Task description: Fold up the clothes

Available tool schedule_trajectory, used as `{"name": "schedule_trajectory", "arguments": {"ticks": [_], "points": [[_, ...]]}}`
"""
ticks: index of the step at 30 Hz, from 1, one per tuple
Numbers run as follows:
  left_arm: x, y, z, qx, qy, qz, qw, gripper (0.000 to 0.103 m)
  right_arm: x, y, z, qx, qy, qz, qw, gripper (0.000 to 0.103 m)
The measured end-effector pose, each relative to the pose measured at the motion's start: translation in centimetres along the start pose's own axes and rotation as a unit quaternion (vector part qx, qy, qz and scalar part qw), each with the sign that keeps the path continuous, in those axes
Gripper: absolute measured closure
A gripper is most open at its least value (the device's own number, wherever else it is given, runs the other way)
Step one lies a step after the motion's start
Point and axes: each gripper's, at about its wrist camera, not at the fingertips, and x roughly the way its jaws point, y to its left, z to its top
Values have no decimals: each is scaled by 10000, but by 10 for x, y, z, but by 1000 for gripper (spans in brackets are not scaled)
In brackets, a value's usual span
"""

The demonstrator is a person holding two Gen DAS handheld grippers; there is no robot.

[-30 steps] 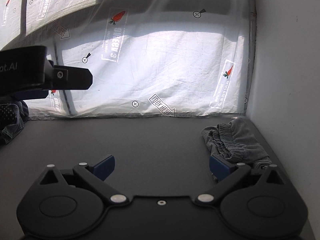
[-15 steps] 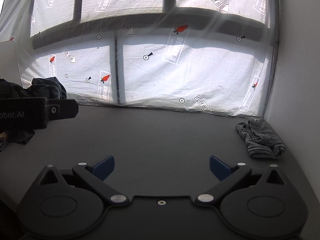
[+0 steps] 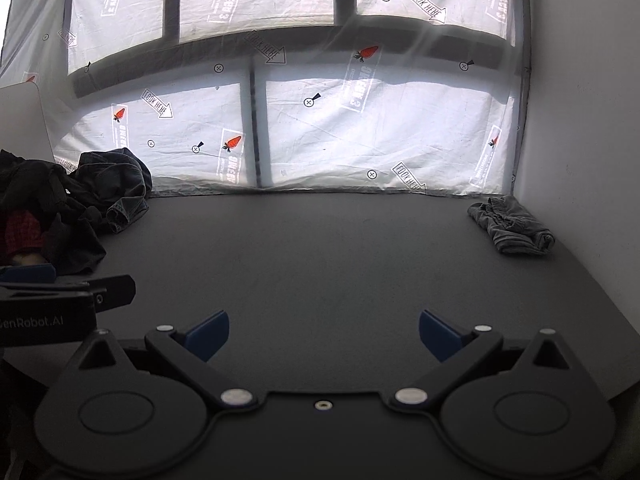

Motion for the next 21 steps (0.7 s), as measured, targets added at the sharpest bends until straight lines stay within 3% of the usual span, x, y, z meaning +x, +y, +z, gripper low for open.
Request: {"name": "schedule_trajectory", "arguments": {"ticks": [10, 21], "points": [[-30, 33, -26, -152, 91, 150, 9997, 0, -28, 23, -32, 82, 166, -82, 9998, 0], [-42, 43, -28, -137, -15, 167, 9998, 0, -42, 36, -42, 25, 87, -85, 9999, 0]]}}
